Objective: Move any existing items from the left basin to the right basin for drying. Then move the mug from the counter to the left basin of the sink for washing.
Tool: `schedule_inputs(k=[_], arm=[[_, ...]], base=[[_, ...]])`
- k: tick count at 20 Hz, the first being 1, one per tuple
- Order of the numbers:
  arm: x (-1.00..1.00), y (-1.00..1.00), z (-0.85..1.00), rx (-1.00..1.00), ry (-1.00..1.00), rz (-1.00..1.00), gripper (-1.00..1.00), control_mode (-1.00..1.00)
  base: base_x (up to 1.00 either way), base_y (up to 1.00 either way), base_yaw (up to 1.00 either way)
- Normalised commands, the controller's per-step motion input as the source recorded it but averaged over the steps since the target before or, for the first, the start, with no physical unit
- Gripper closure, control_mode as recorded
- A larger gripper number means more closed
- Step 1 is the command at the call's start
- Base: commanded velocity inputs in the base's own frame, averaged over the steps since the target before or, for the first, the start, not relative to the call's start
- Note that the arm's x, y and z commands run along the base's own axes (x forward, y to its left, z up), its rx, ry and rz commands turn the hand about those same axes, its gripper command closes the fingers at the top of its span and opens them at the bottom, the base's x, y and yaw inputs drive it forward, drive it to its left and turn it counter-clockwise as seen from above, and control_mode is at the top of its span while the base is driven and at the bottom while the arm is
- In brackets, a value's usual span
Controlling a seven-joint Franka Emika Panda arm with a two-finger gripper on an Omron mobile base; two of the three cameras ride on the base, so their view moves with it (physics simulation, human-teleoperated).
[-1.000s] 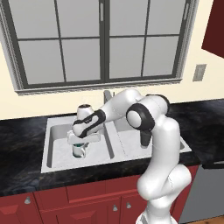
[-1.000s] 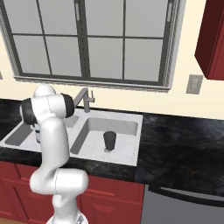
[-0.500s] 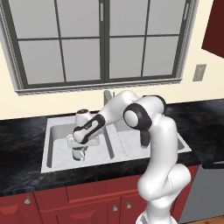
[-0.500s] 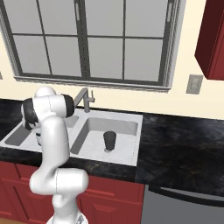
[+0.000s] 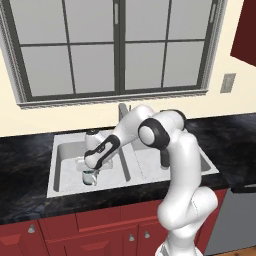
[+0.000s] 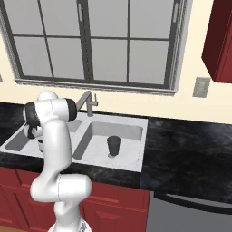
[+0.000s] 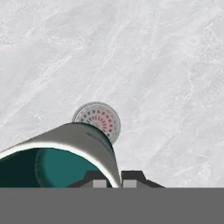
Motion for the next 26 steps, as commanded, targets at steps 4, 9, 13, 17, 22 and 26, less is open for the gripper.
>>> schedule_inputs(k=[4, 9, 13, 17, 22, 26], arm=[[0.07, 0.0, -0.13, 0.0, -0.01, -0.04, 1.0, -1.0], [0.01, 0.02, -0.1, 0.0, -0.02, -0.03, -1.0, -1.0], [0.0, 0.01, -0.01, 0.0, -0.03, -0.01, -1.0, -1.0], [0.0, 0.0, 0.02, 0.0, -0.02, 0.0, -1.0, -1.0], [-0.01, 0.0, 0.19, 0.0, 0.0, -0.01, -1.0, -1.0], [-0.05, 0.0, 0.33, 0.0, 0.0, -0.01, -1.0, -1.0]], base=[[0.0, 0.0, 0.0], [0.0, 0.0, 0.0], [0.0, 0.0, 0.0], [0.0, 0.0, 0.0], [0.0, 0.0, 0.0], [0.0, 0.0, 0.0]])
